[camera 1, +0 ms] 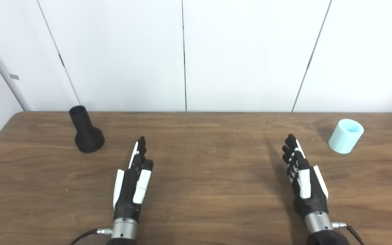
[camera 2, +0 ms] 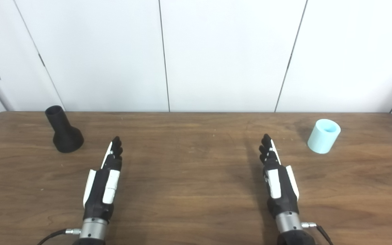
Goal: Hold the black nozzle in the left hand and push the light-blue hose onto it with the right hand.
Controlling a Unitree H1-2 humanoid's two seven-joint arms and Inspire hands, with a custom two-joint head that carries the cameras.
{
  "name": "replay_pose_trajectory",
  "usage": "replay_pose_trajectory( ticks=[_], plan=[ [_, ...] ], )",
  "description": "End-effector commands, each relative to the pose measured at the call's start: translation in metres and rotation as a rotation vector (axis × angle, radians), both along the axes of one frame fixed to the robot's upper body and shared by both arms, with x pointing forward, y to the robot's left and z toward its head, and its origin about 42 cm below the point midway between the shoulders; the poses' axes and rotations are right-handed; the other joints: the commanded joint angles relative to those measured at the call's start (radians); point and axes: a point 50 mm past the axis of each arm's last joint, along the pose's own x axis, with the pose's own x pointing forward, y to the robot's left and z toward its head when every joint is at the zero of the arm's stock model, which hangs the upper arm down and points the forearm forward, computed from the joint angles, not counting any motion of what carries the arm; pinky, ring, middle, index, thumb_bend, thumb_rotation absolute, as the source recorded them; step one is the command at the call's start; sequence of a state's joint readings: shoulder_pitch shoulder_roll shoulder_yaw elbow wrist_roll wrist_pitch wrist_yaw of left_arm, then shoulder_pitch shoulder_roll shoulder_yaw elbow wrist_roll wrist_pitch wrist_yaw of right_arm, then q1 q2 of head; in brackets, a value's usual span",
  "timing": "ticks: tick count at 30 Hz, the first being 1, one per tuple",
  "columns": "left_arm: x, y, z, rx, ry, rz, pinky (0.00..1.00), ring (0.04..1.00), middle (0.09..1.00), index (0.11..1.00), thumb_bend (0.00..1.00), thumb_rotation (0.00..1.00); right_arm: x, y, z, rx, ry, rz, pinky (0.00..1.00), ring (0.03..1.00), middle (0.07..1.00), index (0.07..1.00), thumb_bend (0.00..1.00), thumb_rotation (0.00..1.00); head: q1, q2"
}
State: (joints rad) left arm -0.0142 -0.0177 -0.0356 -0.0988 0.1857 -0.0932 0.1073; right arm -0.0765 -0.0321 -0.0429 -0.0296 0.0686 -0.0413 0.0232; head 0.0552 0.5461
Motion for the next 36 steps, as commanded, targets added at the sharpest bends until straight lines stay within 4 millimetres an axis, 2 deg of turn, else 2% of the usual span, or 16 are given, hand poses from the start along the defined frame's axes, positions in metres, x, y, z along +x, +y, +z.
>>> replay_pose_trajectory(
  ticks=[1,16,19,24,26,31,36],
  plan=[
    [0.006,-0.002,0.01,0.009,-0.045,-0.007,1.0,1.0,1.0,1.0,0.71,1.0,-0.004,0.002,-0.004,0.02,-0.013,-0.005,1.0,1.0,1.0,1.0,0.65,1.0,0.002,-0.001],
    [0.007,-0.004,0.008,0.012,-0.036,-0.012,1.0,1.0,1.0,1.0,0.71,1.0,-0.004,-0.001,-0.008,0.018,0.003,-0.006,1.0,1.0,1.0,1.0,0.65,1.0,0.023,-0.005],
    [0.008,-0.005,0.006,0.012,-0.033,-0.008,1.0,1.0,1.0,1.0,0.71,1.0,-0.003,-0.004,-0.01,0.018,0.006,-0.006,1.0,1.0,1.0,1.0,0.65,1.0,0.053,-0.018],
    [0.008,-0.016,0.003,0.013,-0.032,-0.004,1.0,1.0,1.0,1.0,0.72,1.0,-0.002,-0.015,-0.016,0.017,0.011,-0.007,1.0,1.0,1.0,1.0,0.65,1.0,0.151,-0.059],
    [0.009,-0.018,0.001,0.019,-0.034,0.006,1.0,1.0,1.0,1.0,0.75,1.0,-0.003,-0.021,-0.02,0.015,0.015,-0.007,1.0,1.0,1.0,1.0,0.64,1.0,0.174,-0.071],
    [0.012,0.005,0.0,0.072,-0.061,0.145,1.0,1.0,1.0,1.0,0.78,1.0,-0.001,-0.035,-0.028,0.009,0.017,-0.007,1.0,1.0,1.0,1.0,0.66,1.0,0.222,-0.108],
    [0.008,0.042,-0.009,0.043,-0.075,0.382,1.0,1.0,1.0,1.0,0.76,1.0,0.003,-0.043,-0.037,0.004,0.024,-0.005,1.0,1.0,1.0,1.0,0.66,1.0,0.276,-0.153]
  ],
)
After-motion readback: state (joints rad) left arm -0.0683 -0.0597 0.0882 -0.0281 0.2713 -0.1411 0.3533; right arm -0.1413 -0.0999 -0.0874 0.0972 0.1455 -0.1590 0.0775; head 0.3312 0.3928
